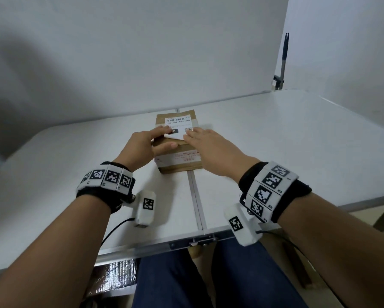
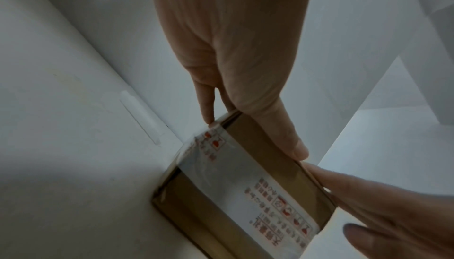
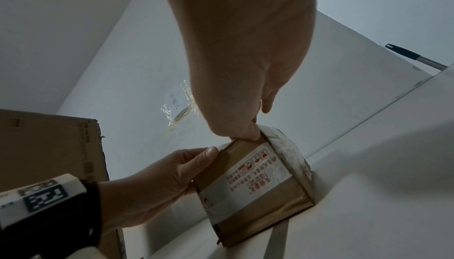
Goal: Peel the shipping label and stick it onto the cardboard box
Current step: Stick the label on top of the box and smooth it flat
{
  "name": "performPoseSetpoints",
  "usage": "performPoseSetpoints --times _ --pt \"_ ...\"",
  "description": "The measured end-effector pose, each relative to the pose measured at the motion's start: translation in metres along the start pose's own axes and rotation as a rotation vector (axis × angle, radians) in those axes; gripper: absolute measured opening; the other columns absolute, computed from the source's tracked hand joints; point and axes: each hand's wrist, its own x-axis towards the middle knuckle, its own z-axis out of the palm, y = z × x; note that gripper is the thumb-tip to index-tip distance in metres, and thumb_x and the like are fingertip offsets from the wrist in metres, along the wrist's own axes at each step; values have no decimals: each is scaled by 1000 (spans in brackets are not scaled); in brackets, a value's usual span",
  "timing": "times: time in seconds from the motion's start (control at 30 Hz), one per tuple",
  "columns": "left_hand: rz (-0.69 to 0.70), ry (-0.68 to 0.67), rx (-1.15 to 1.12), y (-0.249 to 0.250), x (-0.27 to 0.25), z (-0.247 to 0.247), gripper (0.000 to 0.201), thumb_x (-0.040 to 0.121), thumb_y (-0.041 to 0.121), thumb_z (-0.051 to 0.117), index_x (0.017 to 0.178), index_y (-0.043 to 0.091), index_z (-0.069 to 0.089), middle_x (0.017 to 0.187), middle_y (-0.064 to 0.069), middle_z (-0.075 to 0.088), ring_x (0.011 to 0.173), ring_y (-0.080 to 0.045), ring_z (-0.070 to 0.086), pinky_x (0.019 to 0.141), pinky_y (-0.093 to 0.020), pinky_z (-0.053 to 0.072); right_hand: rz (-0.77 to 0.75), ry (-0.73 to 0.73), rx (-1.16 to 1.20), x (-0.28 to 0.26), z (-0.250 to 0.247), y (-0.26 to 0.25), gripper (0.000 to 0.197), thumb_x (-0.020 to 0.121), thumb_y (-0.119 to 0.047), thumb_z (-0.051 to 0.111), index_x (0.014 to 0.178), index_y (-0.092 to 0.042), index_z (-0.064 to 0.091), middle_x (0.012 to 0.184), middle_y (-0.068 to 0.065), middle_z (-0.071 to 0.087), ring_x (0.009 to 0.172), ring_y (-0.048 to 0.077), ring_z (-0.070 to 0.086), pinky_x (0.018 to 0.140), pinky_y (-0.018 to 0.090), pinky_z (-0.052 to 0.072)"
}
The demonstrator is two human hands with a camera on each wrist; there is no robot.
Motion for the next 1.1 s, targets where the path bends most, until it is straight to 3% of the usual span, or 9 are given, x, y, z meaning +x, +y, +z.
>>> performPoseSetpoints --times 0.13,0.27,0.33,0.43,0.53,0.67,0.9,1.1 --pt "6 -9 -3 2 -2 1 50 81 41 68 128 28 60 142 10 52 135 -5 42 104 -13 27 6 38 24 13 3 -3 47 92 -7 44 140 -8 44 150 7 41 141 24 32 118 33 24" --pt "-5 -37 -14 2 -2 -2 56 82 41 67 135 29 53 142 10 52 132 -6 44 101 -14 31 43 15 59 19 -2 -4 45 92 -11 46 137 -10 47 151 4 39 135 25 41 109 37 38" --pt "-16 -60 -39 1 -3 -3 66 82 42 67 142 32 42 140 11 53 125 -6 49 94 -13 33 17 -7 34 21 1 -4 52 93 -13 47 144 -9 38 157 5 29 140 24 34 113 35 32" --pt "-20 -106 -84 1 -3 -8 82 82 38 69 150 33 23 145 15 47 123 -3 46 97 -15 30 -28 -40 -20 31 5 -5 62 95 -21 48 150 -6 23 160 11 19 146 25 22 119 34 18" --pt "-1 -133 -76 -3 -2 -10 91 82 33 70 152 32 12 148 14 45 130 -8 45 99 -15 32 -44 -71 -72 42 5 -5 69 95 -28 48 152 -5 15 161 13 14 149 24 16 120 33 11" --pt "-8 -133 -147 -8 1 -9 94 81 28 72 152 30 10 152 10 39 135 -10 41 100 -15 36 -44 -68 -76 48 7 -5 72 95 -31 48 152 -4 13 162 13 12 149 24 13 120 33 10" --pt "35 -82 -101 -11 0 -3 92 82 24 71 152 26 12 150 5 42 132 -13 44 96 -13 35 -97 -16 -27 46 14 -25 69 94 -17 47 153 -7 12 163 9 12 150 20 12 120 30 8" --pt "33 -75 -98 -13 0 -4 86 84 15 68 152 23 16 151 2 41 134 -13 42 99 -13 35 -94 -5 1 38 16 -32 68 95 -17 45 153 -8 13 163 7 12 150 18 11 123 32 9"
